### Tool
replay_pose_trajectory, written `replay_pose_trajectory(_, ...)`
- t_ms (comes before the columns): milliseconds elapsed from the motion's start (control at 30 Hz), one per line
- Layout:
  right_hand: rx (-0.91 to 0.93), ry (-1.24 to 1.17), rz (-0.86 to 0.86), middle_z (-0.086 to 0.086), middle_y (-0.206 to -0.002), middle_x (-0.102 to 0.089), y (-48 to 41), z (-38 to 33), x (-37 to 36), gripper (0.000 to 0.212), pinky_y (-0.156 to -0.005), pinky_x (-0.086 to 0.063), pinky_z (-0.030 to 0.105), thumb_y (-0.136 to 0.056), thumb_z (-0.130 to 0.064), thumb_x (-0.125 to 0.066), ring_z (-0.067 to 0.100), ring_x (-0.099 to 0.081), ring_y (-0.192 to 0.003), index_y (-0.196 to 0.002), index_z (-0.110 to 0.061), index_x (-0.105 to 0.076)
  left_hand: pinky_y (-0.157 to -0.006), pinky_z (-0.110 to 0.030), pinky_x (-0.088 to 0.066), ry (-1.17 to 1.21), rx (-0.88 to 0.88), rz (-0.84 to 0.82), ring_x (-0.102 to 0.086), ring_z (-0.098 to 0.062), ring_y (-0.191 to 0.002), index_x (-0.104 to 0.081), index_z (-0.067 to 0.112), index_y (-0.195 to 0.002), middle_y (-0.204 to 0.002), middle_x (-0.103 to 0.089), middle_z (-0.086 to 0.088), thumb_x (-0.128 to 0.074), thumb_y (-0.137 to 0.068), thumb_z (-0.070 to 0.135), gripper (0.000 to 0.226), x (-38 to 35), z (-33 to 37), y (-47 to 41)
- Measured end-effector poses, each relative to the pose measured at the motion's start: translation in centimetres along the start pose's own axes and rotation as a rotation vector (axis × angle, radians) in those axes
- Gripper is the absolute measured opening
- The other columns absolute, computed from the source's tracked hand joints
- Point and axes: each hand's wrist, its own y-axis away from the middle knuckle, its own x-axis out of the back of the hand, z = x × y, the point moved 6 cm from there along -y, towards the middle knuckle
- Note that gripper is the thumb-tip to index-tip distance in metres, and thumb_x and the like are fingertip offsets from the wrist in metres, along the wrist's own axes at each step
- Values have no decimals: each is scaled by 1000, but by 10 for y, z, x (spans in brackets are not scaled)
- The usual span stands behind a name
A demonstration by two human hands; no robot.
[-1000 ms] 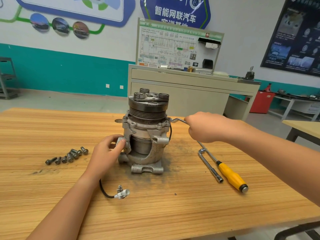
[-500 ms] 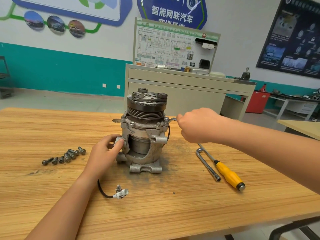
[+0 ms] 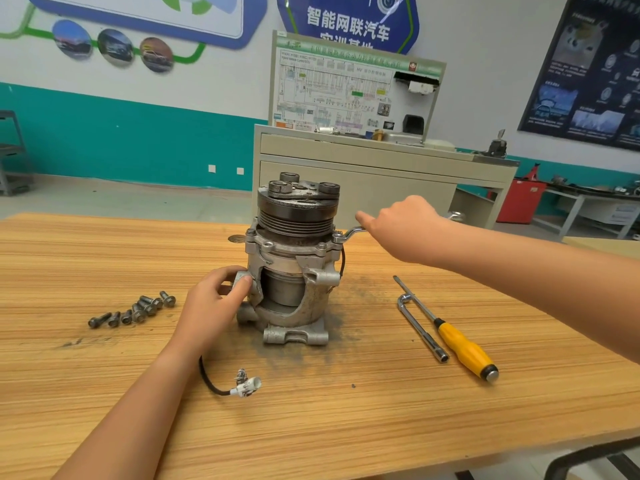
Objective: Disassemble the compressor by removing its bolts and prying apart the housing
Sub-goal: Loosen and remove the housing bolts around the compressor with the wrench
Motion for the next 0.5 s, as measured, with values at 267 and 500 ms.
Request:
replay_pose_trajectory(267, -128, -329, 161, 6, -89, -63, -35, -6, -18, 28, -66, -38, 32, -88, 6, -43, 28, -59, -80, -112, -8, -49, -56, -3, -40, 4, 2, 7, -62, -2, -87, -65, 25, -102, -94, -67, 11, -56, -92, 26, 13, 0, -1, -1)
replay_pose_trajectory(500, -292, -632, 356, 10, -96, -61, -16, 7, -28, 26, -60, -38, 31, -97, -4, -35, 28, -60, -84, -120, -3, -46, -56, -3, -41, 11, -5, 2, -62, 1, -83, -65, 26, -102, -94, -68, 11, -56, -92, 26, 13, 1, 0, -1)
